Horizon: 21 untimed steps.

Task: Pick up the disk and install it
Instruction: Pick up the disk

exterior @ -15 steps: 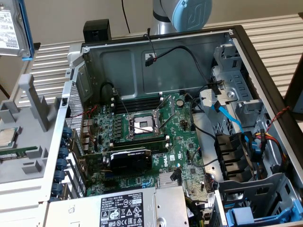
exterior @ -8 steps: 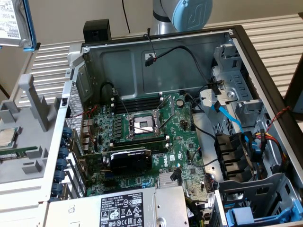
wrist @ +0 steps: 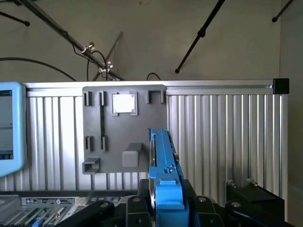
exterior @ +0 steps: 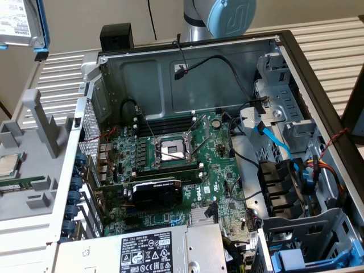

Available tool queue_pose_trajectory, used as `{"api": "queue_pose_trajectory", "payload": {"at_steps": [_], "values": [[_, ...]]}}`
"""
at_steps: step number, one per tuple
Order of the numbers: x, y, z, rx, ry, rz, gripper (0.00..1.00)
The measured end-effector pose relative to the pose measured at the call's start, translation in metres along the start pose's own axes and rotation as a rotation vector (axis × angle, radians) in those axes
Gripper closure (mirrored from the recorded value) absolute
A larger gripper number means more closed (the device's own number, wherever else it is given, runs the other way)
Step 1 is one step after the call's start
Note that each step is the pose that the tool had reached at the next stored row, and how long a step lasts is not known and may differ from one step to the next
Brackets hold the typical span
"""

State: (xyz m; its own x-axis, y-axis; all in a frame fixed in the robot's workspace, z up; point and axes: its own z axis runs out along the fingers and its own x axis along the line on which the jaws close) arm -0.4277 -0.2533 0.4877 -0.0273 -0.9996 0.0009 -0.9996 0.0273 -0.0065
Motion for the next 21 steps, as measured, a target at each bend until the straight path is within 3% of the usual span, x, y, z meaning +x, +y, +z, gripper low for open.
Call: {"api": "queue_pose_trajectory", "payload": {"at_steps": [9, 17, 18, 21], "values": [[-0.001, -0.0229, -0.0075, 0.0, 0.0, 0.0, 0.63], [-0.001, -0.0248, -0.0075, 0.0008, 0.0002, -0.001, 0.63], [-0.001, -0.0257, -0.0077, 0.0053, 0.0001, -0.001, 0.63], [-0.001, -0.0296, -0.0075, 0.0307, -0.0012, -0.001, 0.63]]}}
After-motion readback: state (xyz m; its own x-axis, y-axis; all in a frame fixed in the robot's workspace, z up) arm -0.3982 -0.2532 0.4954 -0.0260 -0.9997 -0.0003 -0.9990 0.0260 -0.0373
